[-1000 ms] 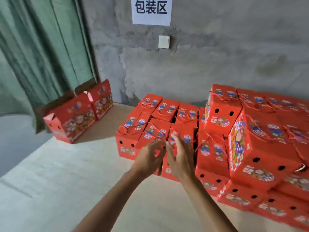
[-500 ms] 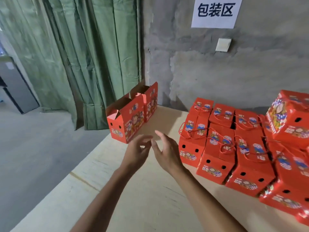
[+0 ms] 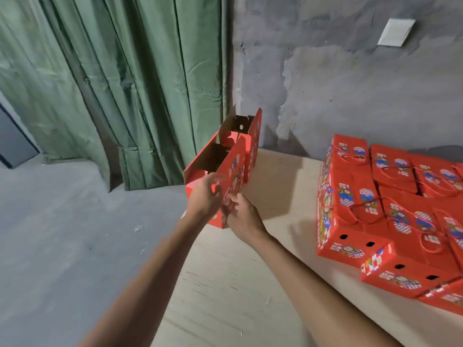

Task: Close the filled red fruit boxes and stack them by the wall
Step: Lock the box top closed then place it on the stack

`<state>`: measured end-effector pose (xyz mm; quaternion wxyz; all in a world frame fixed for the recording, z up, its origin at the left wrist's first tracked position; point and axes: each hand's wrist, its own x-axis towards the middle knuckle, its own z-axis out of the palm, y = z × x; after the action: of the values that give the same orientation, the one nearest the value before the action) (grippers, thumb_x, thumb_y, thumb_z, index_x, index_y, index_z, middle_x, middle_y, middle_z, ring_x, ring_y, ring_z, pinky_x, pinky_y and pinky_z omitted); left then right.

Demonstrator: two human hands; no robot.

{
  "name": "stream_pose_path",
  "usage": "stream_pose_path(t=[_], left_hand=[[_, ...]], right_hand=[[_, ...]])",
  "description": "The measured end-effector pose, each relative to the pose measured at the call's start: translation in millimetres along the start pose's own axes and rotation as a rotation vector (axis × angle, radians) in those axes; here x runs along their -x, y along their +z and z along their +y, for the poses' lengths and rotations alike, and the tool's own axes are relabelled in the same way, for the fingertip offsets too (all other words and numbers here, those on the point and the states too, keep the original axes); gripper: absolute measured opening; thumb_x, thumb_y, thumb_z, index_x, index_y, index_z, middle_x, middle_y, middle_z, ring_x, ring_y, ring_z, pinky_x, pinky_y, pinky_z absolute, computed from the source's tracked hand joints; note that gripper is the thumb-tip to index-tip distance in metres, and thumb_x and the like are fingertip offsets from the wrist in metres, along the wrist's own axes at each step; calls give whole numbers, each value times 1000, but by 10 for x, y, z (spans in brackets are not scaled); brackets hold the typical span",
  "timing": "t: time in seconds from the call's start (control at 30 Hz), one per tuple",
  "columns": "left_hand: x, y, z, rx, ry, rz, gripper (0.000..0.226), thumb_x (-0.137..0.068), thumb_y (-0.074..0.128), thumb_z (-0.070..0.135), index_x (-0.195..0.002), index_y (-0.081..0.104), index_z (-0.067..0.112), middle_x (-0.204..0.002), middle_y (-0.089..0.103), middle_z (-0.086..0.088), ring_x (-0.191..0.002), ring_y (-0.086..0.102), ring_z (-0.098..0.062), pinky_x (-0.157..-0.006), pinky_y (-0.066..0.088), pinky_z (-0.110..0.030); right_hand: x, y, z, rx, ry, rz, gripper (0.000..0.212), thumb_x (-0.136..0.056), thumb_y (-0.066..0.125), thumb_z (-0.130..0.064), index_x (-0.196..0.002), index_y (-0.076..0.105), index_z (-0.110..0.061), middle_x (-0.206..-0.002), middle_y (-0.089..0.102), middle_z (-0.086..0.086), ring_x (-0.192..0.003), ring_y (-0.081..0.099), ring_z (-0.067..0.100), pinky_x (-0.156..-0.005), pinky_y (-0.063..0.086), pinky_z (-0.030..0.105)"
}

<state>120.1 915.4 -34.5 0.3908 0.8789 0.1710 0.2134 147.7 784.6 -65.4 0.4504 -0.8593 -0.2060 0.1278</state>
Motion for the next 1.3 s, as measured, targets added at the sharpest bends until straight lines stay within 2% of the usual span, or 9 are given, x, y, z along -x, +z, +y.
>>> stream_pose_path(t=[0.23,0.33,0.43,0.6,0.87,0.93,1.07,1.23,1.3], left_hand=[[-982,-64,-547,-200,-5,77,40,-90,61,17,-129,67,13,-127,67,-12,-116,61,-33,-98,50,-45],[-1340,-20,-678,-335,4,7,45,-89,59,18,-134,58,16,-125,63,-13,-115,57,-37,-91,48,-44],[-1553,36,-764,-432,-152,-82,41,-86,62,8,-126,56,12,-117,63,-15,-106,61,-40,-81,49,-43],[-1657,45,-770,-548,-190,-52,15,-84,64,0,-85,53,8,-96,64,-19,-88,63,-41,-66,43,-39],[-1135,-123,-537,-464,-205,-156,20,-79,58,3,-74,40,9,-101,65,-24,-87,58,-44,-68,40,-37],[-874,-62,-460,-395,-213,-190,10,-80,59,7,-88,53,7,-104,66,-24,-89,58,-44,-71,45,-39],[-414,170,-151,-346,-206,-201,49,-88,68,28,-128,48,8,-118,63,-19,-112,60,-42,-85,48,-43],[22,525,529,-518,156,-251,36,-86,66,22,-121,67,16,-122,65,-10,-115,58,-33,-100,45,-41],[283,770,847,-540,193,-370,22,-88,63,25,-107,70,16,-111,72,-9,-105,65,-33,-97,47,-39]], right_hand=[[-957,592,6,227,129,95,60,-100,49,-59,-132,50,-8,-131,60,13,-122,59,34,-92,50,40],[-1303,748,58,249,169,150,72,-102,39,-60,-152,29,-10,-138,55,15,-122,60,36,-90,51,41],[-1461,836,209,246,237,161,68,-105,43,-38,-162,10,-17,-147,49,14,-122,59,40,-94,52,46],[-1497,974,360,185,247,181,50,-105,43,-26,-153,27,-21,-134,61,12,-107,67,39,-87,58,50],[-1061,503,593,188,284,164,39,-104,44,-20,-138,56,-34,-112,73,9,-101,68,37,-85,56,40],[-836,273,744,203,337,188,36,-102,49,-21,-134,61,-33,-112,73,8,-102,68,37,-83,55,37],[-306,-242,1104,207,430,148,30,-100,58,-27,-129,65,-22,-118,72,6,-106,68,36,-87,54,36],[604,-1034,1595,104,457,180,26,-99,59,-10,-124,65,-10,-125,69,15,-112,65,35,-93,54,37],[1058,-1361,1801,84,517,137,23,-100,59,-10,-122,64,-14,-112,71,13,-95,68,32,-76,54,25]])
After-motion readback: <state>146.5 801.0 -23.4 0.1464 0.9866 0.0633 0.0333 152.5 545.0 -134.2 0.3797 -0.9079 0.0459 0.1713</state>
